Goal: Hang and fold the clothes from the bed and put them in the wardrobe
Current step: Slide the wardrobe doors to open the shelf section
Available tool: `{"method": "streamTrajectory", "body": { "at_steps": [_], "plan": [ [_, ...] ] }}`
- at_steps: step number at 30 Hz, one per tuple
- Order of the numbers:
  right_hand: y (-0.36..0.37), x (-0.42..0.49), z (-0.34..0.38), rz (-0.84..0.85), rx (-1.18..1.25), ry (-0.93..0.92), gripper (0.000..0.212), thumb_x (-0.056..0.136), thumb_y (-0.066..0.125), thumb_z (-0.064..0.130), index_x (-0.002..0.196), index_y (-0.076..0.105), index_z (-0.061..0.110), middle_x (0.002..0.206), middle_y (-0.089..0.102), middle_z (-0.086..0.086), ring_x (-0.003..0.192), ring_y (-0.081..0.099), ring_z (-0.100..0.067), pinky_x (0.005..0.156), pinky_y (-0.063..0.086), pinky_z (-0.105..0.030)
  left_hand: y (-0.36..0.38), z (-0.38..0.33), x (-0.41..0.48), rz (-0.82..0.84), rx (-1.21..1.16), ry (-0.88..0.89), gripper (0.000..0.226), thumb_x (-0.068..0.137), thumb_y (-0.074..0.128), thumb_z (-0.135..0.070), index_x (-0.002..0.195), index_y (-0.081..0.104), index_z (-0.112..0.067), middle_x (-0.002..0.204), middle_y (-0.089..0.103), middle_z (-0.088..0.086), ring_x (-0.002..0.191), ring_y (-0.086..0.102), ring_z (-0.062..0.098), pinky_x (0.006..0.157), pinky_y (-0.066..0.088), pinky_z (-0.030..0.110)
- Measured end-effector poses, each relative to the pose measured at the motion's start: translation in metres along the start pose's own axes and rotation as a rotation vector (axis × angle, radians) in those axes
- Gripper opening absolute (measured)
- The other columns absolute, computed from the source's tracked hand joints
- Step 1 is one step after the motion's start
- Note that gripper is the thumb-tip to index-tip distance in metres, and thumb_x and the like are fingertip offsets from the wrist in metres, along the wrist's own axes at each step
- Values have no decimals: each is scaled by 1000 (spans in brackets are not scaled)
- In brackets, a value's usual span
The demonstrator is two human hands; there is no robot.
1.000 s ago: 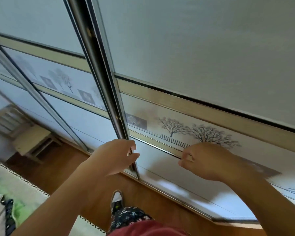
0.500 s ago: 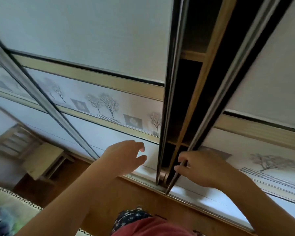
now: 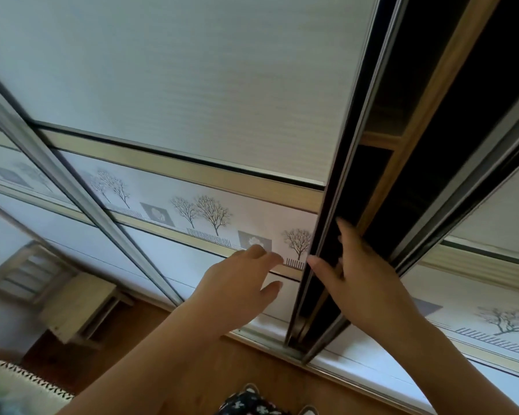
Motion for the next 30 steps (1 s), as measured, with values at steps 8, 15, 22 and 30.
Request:
{"method": "streamTrajectory", "body": {
  "at_steps": [8,15,22,30],
  "plan": [
    [-30,29,22,-307,249,-15,73,91,33,67,153,0,49,86,73,-4,60,68,-16,56,61,-43,4,15,14,-241,187,267,72,99,49,-41,158,9,-39,167,-17,7,153,-19,27,121,10,45],
    [-27,38,34,-451,267,124,59,89,29,66,144,9,60,102,72,-10,79,71,-33,77,59,-53,13,70,21,-242,322,417,83,91,59,-43,160,13,-33,166,-12,18,153,-4,41,114,27,65],
    [-8,45,66,-467,253,180,66,91,29,63,152,14,46,86,71,0,69,70,-20,69,60,-46,-4,110,17,-290,245,511,70,87,60,-35,153,34,-32,166,8,21,153,9,40,115,30,58],
    [16,66,110,-422,239,158,67,92,31,56,154,10,45,102,65,12,73,62,0,60,45,-18,-14,138,19,-237,21,589,54,92,49,-38,145,45,-29,138,50,-3,126,50,17,95,55,34]
  ]
}}
Point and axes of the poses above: each hand's wrist, its own x-axis towards the middle knuckle, its own y-axis out of the palm, z = x × y, the point moved 5 cm from there along x, towards the middle knuckle
